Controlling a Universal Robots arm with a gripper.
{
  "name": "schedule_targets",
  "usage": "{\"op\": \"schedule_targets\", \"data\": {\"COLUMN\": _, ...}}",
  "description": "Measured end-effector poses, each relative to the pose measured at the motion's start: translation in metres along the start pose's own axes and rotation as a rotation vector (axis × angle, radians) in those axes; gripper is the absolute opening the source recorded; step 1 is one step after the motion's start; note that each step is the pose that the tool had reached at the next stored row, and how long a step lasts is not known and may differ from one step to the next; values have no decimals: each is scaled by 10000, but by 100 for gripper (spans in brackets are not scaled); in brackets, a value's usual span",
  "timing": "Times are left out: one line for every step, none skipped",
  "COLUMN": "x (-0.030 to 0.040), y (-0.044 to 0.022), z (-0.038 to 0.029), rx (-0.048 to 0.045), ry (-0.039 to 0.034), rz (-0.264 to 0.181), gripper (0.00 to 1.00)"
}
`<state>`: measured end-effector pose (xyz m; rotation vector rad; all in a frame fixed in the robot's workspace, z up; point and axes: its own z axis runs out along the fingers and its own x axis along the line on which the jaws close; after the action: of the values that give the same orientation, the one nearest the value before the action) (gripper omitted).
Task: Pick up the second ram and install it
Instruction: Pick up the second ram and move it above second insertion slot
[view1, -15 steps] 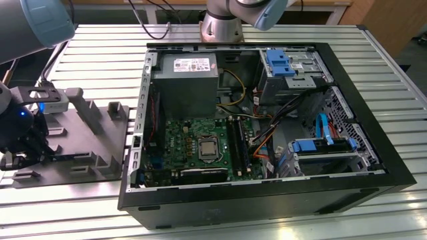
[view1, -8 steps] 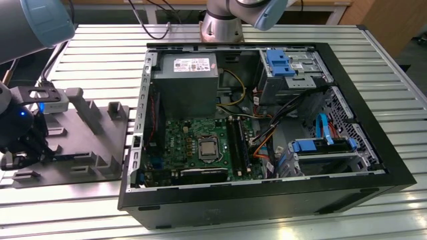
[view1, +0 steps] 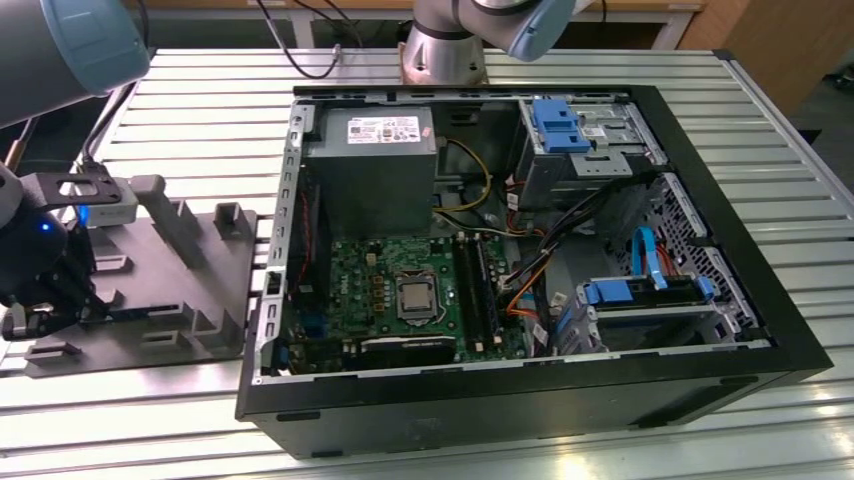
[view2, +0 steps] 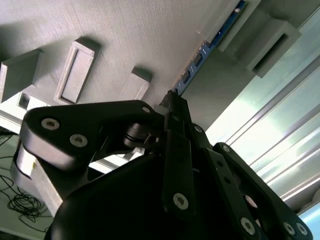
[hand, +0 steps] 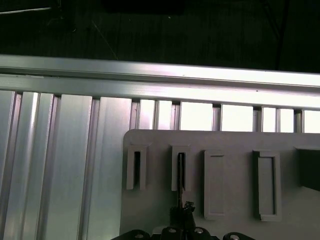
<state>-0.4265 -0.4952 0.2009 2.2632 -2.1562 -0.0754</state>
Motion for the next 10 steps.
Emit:
{"op": "schedule_targets", "data": {"x": 0, "y": 0, "z": 0, "rx": 0, "ry": 0, "rz": 0, "gripper": 11}}
{"op": "schedule_targets", "data": {"x": 0, "y": 0, "z": 0, "rx": 0, "ry": 0, "rz": 0, "gripper": 11}}
{"op": "schedule_targets", "data": {"x": 0, "y": 0, "z": 0, "rx": 0, "ry": 0, "rz": 6, "gripper": 11}}
{"op": "schedule_targets", "data": {"x": 0, "y": 0, "z": 0, "rx": 2, "ry": -3, "rz": 64, "gripper": 11}}
{"op": "schedule_targets", "data": {"x": 0, "y": 0, "z": 0, "rx": 3, "ry": -4, "rz": 123, "gripper": 11}}
{"op": "schedule_targets", "data": {"x": 0, "y": 0, "z": 0, "rx": 3, "ry": -4, "rz": 125, "gripper": 11}}
{"op": "schedule_targets", "data": {"x": 0, "y": 0, "z": 0, "rx": 3, "ry": -6, "rz": 133, "gripper": 11}}
{"op": "schedule_targets", "data": {"x": 0, "y": 0, "z": 0, "rx": 3, "ry": -6, "rz": 143, "gripper": 11}}
{"op": "schedule_targets", "data": {"x": 0, "y": 0, "z": 0, "rx": 4, "ry": -7, "rz": 143, "gripper": 11}}
{"op": "schedule_targets", "data": {"x": 0, "y": 0, "z": -2, "rx": 5, "ry": -7, "rz": 143, "gripper": 11}}
